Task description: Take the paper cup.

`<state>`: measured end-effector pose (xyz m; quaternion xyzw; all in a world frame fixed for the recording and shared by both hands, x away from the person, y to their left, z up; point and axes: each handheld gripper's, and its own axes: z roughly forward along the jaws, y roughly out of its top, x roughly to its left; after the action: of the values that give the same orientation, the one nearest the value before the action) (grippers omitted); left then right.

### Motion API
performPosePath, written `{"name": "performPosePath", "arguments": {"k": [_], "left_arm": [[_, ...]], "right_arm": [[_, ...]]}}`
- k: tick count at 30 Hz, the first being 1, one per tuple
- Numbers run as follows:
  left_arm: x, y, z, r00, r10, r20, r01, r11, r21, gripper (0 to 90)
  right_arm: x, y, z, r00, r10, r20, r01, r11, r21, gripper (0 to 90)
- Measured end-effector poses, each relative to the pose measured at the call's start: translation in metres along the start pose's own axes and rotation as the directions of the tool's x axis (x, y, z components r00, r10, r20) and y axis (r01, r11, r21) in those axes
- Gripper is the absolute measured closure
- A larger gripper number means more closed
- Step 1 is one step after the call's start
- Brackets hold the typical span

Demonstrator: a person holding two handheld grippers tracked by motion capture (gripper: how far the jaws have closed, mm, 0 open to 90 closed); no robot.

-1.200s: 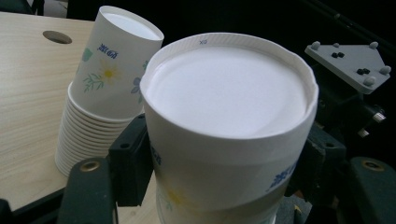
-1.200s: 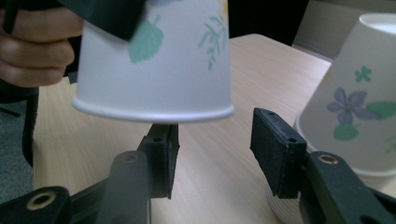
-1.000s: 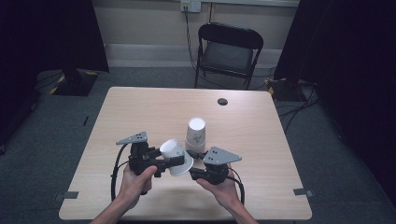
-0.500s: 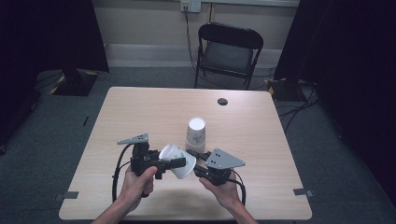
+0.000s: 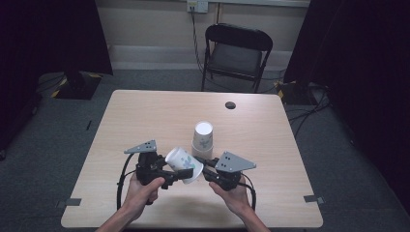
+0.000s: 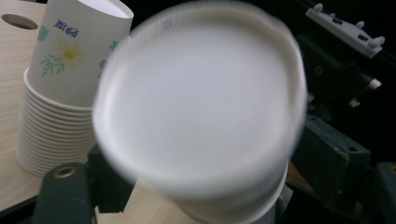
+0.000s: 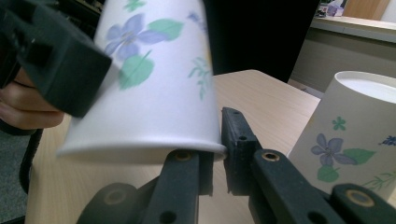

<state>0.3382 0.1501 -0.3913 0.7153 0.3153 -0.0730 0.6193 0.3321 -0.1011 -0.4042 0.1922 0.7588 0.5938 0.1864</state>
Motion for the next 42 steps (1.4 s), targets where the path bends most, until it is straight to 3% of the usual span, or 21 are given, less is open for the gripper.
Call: {"name": "performPosePath", "arguments": {"k": [5, 13, 15, 21, 27, 29, 31, 32, 33, 36, 37, 38, 42], "left_arm": [[-0.001, 0.0, -0.003, 0.9989, 0.042, -0.018, -0.042, 0.9991, 0.003, 19.9], [0.0, 0.001, -0.012, 0.9969, 0.065, -0.044, -0.066, 0.9978, -0.008, 21.2], [-0.001, 0.003, -0.015, 0.9967, 0.066, -0.047, -0.066, 0.9978, -0.01, 21.4], [0.0, 0.008, -0.026, 0.9901, 0.099, -0.099, -0.103, 0.9941, -0.035, 23.0], [0.0, 0.013, -0.037, 0.9687, 0.183, -0.168, -0.19, 0.9814, -0.028, 29.7], [-0.001, 0.014, -0.038, 0.958, 0.215, -0.19, -0.223, 0.9745, -0.023, 32.4], [0.0, 0.016, -0.038, 0.9559, 0.223, -0.191, -0.231, 0.9729, -0.019, 34.9], [-0.001, 0.017, -0.038, 0.9496, 0.233, -0.21, -0.241, 0.9704, -0.014, 38.6], [-0.002, 0.018, -0.037, 0.9376, 0.26, -0.231, -0.268, 0.9634, -0.003, 40.3], [-0.002, 0.018, -0.036, 0.9229, 0.295, -0.248, -0.301, 0.9535, 0.013, 41.0], [-0.002, 0.019, -0.036, 0.9197, 0.299, -0.254, -0.305, 0.9521, 0.015, 41.1], [-0.002, 0.019, -0.036, 0.9208, 0.298, -0.251, -0.305, 0.9523, 0.014, 41.0], [-0.001, 0.017, -0.035, 0.9042, 0.334, -0.266, -0.332, 0.9418, 0.052, 40.0]], "right_arm": [[-0.004, -0.001, -0.003, 0.9999, 0.011, 0.005, -0.011, 1.0, -0.005, 85.0], [-0.008, -0.001, -0.006, 0.9994, 0.032, 0.008, -0.032, 0.999, -0.013, 85.4], [-0.01, 0.0, -0.006, 0.9992, 0.03, 0.028, -0.03, 1.0, 0.004, 85.4], [-0.016, 0.0, -0.011, 0.9975, 0.059, 0.038, -0.059, 0.998, 0.008, 85.6], [-0.019, -0.001, -0.009, 0.995, 0.086, 0.05, -0.089, 0.993, 0.074, 85.9], [-0.018, -0.003, -0.005, 0.9953, 0.087, 0.043, -0.091, 0.99, 0.103, 86.0], [-0.017, -0.004, -0.003, 0.9954, 0.087, 0.041, -0.091, 0.988, 0.126, 86.0], [-0.016, -0.005, -0.003, 0.9952, 0.089, 0.042, -0.094, 0.986, 0.138, 86.0], [-0.016, -0.006, -0.002, 0.9949, 0.093, 0.04, -0.097, 0.985, 0.145, 86.0], [-0.016, -0.009, 0.0, 0.9936, 0.105, 0.041, -0.111, 0.977, 0.18, 86.1], [-0.016, -0.01, 0.001, 0.9934, 0.108, 0.041, -0.114, 0.975, 0.191, 86.0], [-0.015, -0.011, 0.003, 0.9934, 0.111, 0.03, -0.114, 0.97, 0.213, 86.0], [-0.011, -0.013, 0.008, 0.995, 0.099, -0.013, -0.092, 0.956, 0.278, 86.0]]}}
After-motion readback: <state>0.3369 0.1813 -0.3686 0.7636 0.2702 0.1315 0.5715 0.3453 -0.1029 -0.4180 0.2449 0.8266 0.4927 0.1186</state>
